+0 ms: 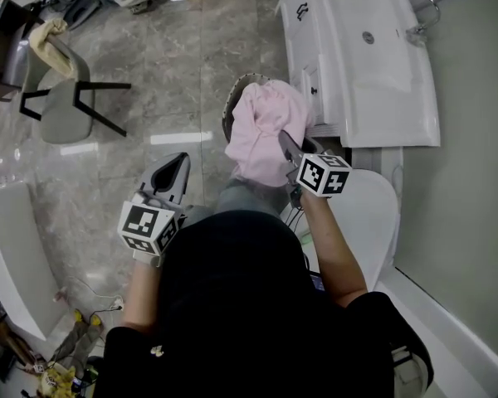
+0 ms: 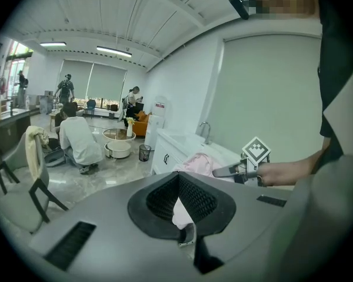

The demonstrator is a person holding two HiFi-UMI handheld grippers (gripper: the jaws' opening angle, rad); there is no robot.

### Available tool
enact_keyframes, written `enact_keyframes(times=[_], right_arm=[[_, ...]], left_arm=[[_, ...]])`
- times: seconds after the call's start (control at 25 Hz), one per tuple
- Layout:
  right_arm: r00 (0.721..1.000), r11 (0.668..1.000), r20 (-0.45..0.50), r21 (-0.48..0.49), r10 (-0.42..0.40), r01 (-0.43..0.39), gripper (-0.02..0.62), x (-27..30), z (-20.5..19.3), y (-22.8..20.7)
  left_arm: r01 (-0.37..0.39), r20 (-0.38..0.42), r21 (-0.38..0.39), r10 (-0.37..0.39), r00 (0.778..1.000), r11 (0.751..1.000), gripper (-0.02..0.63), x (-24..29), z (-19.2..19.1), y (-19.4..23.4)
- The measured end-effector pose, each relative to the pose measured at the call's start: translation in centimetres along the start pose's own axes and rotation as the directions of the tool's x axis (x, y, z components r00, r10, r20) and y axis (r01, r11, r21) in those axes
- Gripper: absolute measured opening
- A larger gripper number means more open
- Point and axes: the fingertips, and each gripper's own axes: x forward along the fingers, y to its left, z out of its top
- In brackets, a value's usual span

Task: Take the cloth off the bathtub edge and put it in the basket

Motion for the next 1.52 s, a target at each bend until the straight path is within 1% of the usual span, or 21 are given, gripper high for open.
enact_keyframes(times=[0.12, 0.24, 0.52, 0.72, 0.92, 1.2, 1.4, 1.52], right_arm=[[1.0, 1.0, -0.025, -0.005, 0.003, -0.003, 0.112, 1.6, 0.1, -1.2], [0.999, 1.0, -0.042, -0.009, -0.001, 0.001, 0.114, 3.1, 0.4, -2.2], [0.997, 0.999, -0.075, -0.005, -0.033, 0.033, 0.114, 6.1, 0.4, -4.5], [0.992, 0.998, -0.104, -0.009, -0.066, 0.065, 0.114, 8.7, -0.4, -5.9], [0.987, 0.995, -0.123, 0.003, -0.099, 0.101, 0.114, 11.5, -1.6, -7.4], [0.979, 0.991, -0.154, -0.007, -0.137, 0.137, 0.114, 16.2, -4.0, -9.3], [0.969, 0.985, -0.178, -0.018, -0.171, 0.171, 0.114, 19.3, -6.2, -11.5], [0.962, 0.982, -0.2, -0.005, -0.185, 0.187, 0.114, 21.2, -7.6, -12.9]], left_arm=[[-0.02, -0.004, -0.016, 0.02, 1.0, 1.0, 0.012, 1.3, 0.3, 0.5], [-0.024, -0.02, -0.023, 0.024, 1.0, 0.999, 0.012, 2.4, 0.4, 0.9], [-0.007, -0.046, -0.016, 0.007, 0.999, 1.0, 0.012, 3.9, 0.9, 1.6], [0.007, -0.066, -0.01, -0.008, 0.998, 1.0, 0.012, 4.5, 0.8, 3.0], [0.029, -0.101, 0.0, -0.029, 0.994, 1.0, 0.012, 5.1, 0.4, 4.8], [0.053, -0.146, 0.0, -0.053, 0.988, 0.999, 0.012, 5.7, -1.4, 6.6], [0.037, -0.191, -0.033, -0.043, 0.981, 0.999, 0.012, 5.7, -4.3, 7.6], [0.027, -0.213, -0.049, -0.037, 0.976, 0.998, 0.012, 5.6, -5.7, 8.1]])
